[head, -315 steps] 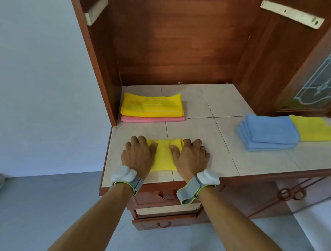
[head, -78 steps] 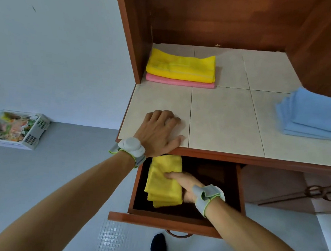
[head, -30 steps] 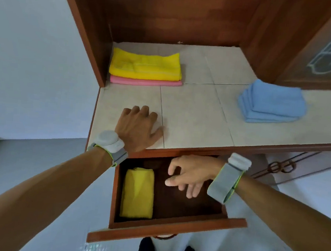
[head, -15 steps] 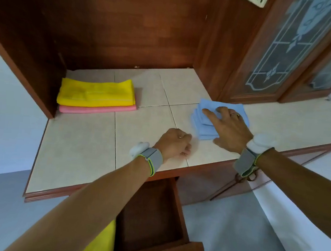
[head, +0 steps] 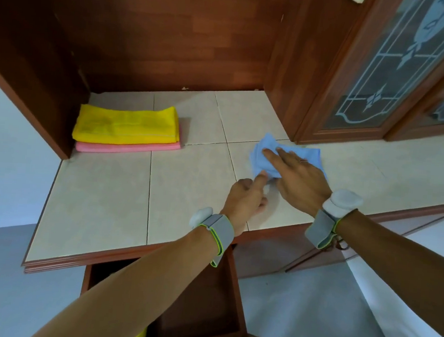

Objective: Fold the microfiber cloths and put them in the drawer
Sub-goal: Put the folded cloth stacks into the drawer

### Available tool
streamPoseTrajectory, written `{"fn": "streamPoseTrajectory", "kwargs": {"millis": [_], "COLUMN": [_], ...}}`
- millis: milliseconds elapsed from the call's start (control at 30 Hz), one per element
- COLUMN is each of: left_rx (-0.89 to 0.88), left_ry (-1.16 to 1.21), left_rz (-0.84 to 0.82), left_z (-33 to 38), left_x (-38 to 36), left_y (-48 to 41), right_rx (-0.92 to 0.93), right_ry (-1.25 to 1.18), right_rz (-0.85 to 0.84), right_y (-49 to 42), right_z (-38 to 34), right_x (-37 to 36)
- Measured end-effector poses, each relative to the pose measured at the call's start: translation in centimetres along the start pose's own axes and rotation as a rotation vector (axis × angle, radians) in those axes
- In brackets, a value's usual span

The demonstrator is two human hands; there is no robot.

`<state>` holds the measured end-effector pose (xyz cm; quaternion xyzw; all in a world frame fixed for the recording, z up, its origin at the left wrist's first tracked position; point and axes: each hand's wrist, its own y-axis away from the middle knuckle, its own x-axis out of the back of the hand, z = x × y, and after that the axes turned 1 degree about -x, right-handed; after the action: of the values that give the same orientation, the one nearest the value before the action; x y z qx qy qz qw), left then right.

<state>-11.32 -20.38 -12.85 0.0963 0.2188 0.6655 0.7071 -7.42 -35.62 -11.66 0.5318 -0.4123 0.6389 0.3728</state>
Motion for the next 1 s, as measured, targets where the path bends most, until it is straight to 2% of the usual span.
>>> {"fn": "streamPoseTrajectory", "kwargs": {"millis": [133, 233, 400, 467, 500, 600, 633, 700, 767, 867, 1000], "left_rx": [-0.175, -0.273, -0.140, -0.062, -0.045, 0.006, 0.017, 0.035, 0.059, 0.153, 0.293], "left_ry": [0.149, 0.309, 0.353, 0.383, 0.405, 0.449, 0.461, 0.481, 0.473, 0.440, 0.287], "left_rz": [0.006, -0.022, 0.047, 0.086, 0.087, 0.002, -0.043, -0.124, -0.190, -0.244, -0.247], "left_z": [0.2, 0.8, -0.3, -1.2, -1.5, -1.9, -2.0, -2.1, -2.3, -3.7, -6.2], "left_x": [0.9, 2.4, 7.8, 9.7, 10.8, 12.5, 13.3, 14.4, 15.5, 16.4, 18.2], "left_y": [0.8, 1.7, 4.1, 5.0, 5.5, 7.2, 8.0, 9.5, 11.2, 13.3, 14.6], "right_rx": [-0.093, -0.100, 0.096, 0.053, 0.006, -0.125, -0.168, -0.253, -0.252, -0.211, -0.320], "right_ry": [-0.179, -0.315, -0.385, -0.505, -0.591, -0.692, -0.745, -0.974, -1.241, -1.277, -1.317], "right_rz": [0.088, 0.023, -0.184, -0.296, -0.297, -0.097, -0.104, -0.233, -0.432, -0.638, -0.810], "right_y": [0.0, 0.4, 1.4, 1.8, 1.9, 2.1, 2.3, 2.9, 3.9, 5.6, 8.0], "right_z": [-5.0, -8.7, -12.0, -12.7, -13.4, -14.3, -14.9, -16.1, -17.2, -17.4, -18.3], "right_x": [2.9, 4.8, 6.5, 6.3, 6.3, 4.9, 4.6, 4.6, 4.8, 4.0, 1.6]}}
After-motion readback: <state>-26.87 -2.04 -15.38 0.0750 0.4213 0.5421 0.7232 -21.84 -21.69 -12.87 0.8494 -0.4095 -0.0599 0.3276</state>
